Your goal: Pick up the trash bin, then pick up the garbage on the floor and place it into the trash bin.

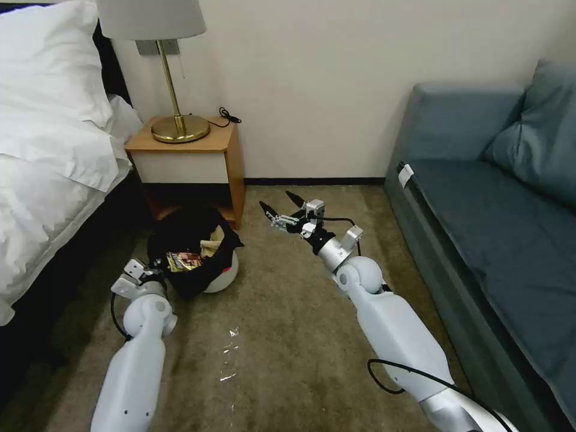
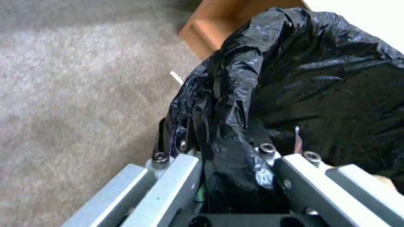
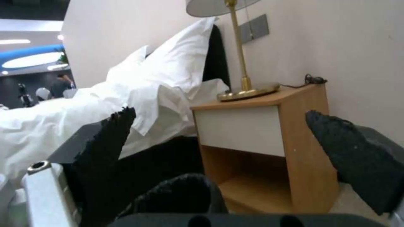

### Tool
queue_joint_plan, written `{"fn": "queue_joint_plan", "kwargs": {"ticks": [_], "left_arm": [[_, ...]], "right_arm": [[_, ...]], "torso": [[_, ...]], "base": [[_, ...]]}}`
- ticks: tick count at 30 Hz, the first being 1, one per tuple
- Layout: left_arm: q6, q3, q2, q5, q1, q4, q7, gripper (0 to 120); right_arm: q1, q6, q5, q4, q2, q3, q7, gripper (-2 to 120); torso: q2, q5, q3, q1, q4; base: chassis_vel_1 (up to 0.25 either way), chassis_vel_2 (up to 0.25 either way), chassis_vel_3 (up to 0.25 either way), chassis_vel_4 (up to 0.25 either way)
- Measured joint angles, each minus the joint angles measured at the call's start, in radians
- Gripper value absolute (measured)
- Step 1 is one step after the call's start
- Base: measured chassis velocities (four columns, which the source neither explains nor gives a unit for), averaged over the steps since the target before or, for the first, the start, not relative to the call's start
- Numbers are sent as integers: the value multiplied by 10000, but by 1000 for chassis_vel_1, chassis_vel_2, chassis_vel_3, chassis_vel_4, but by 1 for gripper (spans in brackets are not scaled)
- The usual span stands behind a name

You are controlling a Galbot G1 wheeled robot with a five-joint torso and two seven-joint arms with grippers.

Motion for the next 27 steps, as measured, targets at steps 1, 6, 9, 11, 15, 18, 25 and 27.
{"fn": "queue_joint_plan", "kwargs": {"ticks": [1, 6, 9, 11, 15, 18, 25, 27], "left_arm": [[0, 0, 0, 0, 0, 0, 0, 4], [106, 37, 174, 240, 4, 321, 67, 4], [187, 65, 309, 357, 7, 453, 81, 6], [193, 79, 366, 404, 7, 503, 85, 11], [268, 116, 486, 500, 7, 565, 100, 26], [298, 135, 530, 533, 11, 566, 101, 30], [405, 214, 731, 822, 145, 224, 91, 59], [415, 272, 854, 958, 215, -57, 88, 66]], "right_arm": [[0, 0, 0, 0, 0, 0, 0, 100], [-87, 58, -108, -126, 119, 70, -24, 100], [-110, 81, -108, -137, 154, 95, -36, 100], [-115, 88, -106, -144, 158, 99, -38, 100], [-119, 103, -92, -161, 145, 117, -40, 100], [-128, 110, -78, -166, 134, 124, -40, 100], [-226, 158, -69, -169, 126, 85, -29, 100], [-239, 159, -60, -152, 130, 71, -21, 100]], "torso": [[0, 0, 0, 0, 0], [0, 1, -1, 0, 1], [0, 2, -1, 0, 2], [0, 2, -1, 0, 2], [0, 0, -1, 0, 3], [0, -1, -1, 0, 3], [-1, -3, 0, 0, 1], [0, -3, 0, 0, 0]], "base": [[0, 0, 0, 0], [0, 0, 0, 0], [0, 0, 0, 0], [0, 0, 0, 0], [0, 0, 0, 0], [0, 0, 0, 0], [0, 0, 0, 0], [0, 0, 0, 0]]}}
